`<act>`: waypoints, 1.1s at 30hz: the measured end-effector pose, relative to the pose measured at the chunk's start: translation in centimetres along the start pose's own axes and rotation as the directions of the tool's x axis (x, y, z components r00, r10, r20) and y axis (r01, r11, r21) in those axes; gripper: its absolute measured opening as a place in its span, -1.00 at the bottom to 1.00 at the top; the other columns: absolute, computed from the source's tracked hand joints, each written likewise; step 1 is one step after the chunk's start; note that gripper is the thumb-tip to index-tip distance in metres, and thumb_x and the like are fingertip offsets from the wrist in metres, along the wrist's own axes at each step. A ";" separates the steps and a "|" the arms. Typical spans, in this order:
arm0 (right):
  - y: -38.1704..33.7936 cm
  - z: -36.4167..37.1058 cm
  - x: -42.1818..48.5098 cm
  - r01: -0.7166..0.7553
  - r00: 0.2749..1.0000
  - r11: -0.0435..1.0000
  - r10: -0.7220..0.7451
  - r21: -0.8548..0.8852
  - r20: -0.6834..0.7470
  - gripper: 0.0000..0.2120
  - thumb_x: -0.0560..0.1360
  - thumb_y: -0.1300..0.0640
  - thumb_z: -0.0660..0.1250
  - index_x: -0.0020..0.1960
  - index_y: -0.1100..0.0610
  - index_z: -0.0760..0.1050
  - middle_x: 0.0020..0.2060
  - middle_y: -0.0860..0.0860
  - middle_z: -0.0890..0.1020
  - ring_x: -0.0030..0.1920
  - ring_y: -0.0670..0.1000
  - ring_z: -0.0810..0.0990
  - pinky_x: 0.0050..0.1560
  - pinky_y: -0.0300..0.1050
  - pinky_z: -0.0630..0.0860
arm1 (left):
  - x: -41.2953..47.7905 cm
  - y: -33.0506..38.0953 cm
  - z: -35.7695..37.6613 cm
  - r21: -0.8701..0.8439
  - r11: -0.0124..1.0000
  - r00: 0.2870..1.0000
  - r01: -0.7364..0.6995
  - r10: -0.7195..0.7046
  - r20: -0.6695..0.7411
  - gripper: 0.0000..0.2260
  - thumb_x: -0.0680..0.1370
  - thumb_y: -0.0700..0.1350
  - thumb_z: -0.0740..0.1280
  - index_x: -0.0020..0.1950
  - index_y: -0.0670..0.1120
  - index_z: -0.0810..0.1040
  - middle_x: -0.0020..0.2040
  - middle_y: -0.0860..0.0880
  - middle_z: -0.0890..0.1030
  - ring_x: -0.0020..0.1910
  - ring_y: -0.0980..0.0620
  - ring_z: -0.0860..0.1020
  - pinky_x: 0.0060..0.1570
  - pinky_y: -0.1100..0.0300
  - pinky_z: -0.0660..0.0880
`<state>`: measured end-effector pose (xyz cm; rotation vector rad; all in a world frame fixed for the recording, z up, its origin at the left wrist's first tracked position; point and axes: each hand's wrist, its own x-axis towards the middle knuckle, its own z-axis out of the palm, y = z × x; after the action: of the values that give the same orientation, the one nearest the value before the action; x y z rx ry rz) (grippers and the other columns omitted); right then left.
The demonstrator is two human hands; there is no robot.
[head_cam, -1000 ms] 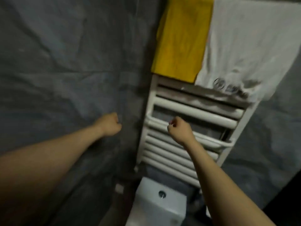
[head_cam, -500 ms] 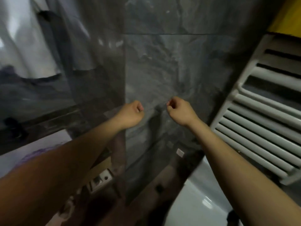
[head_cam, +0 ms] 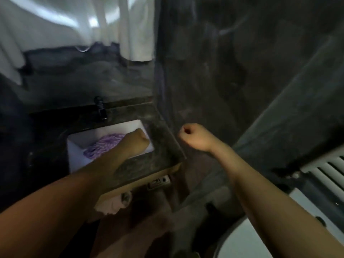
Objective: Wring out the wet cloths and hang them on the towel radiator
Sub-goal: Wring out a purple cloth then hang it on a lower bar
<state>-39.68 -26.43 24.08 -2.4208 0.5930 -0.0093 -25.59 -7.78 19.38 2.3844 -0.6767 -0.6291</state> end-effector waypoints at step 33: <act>7.5 34.4 39.1 0.238 0.907 0.824 0.002 -0.515 0.422 -0.56 0.62 0.01 0.03 0.41 0.15 0.40 0.36 0.18 0.48 0.35 0.23 0.45 0.19 0.02 0.44 | 20.0 -22.3 -3.1 -0.290 0.690 0.722 0.664 -0.692 0.007 -0.84 0.63 -0.15 0.23 -0.13 -0.07 0.51 -0.01 -0.13 0.56 -0.04 -0.06 0.48 -0.06 0.20 0.35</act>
<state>-2.53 -27.81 -13.12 -2.8946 0.2607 0.6955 -1.58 -2.60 2.01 2.3353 0.3809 -0.8208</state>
